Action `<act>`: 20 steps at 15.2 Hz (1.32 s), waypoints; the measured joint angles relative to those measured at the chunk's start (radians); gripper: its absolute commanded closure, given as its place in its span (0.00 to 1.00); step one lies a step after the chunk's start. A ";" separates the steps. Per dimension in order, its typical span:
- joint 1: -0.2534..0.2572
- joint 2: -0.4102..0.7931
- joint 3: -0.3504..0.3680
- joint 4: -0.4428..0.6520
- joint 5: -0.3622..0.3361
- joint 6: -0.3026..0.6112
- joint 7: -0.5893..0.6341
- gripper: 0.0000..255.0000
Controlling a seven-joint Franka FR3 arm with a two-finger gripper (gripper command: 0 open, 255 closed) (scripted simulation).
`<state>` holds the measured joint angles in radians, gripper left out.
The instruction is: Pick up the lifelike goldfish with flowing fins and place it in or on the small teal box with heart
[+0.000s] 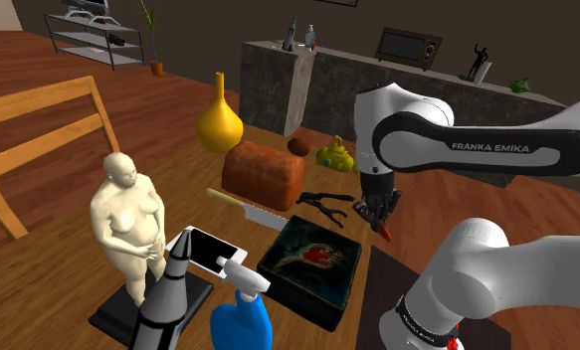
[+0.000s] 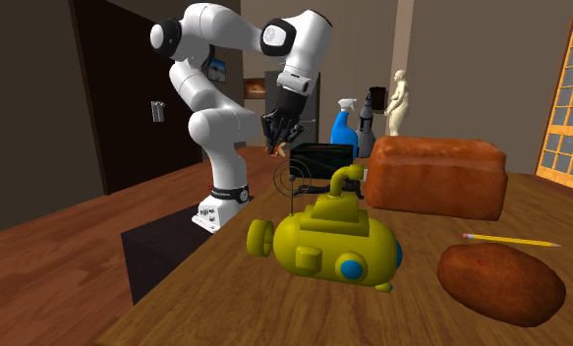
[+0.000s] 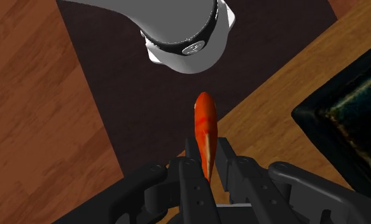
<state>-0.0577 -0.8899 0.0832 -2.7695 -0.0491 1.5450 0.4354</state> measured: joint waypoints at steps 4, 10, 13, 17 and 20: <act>-0.001 -0.003 -0.001 0.051 -0.002 -0.054 -0.005 1.00; -0.003 -0.007 -0.003 0.131 -0.005 -0.138 -0.012 1.00; -0.004 -0.005 -0.004 0.169 -0.006 -0.173 -0.015 1.00; -0.006 0.007 -0.005 0.224 -0.009 -0.216 -0.019 1.00; 0.011 0.037 0.043 0.250 0.041 -0.215 0.029 1.00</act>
<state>-0.0463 -0.8526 0.1262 -2.5191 -0.0077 1.3297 0.4641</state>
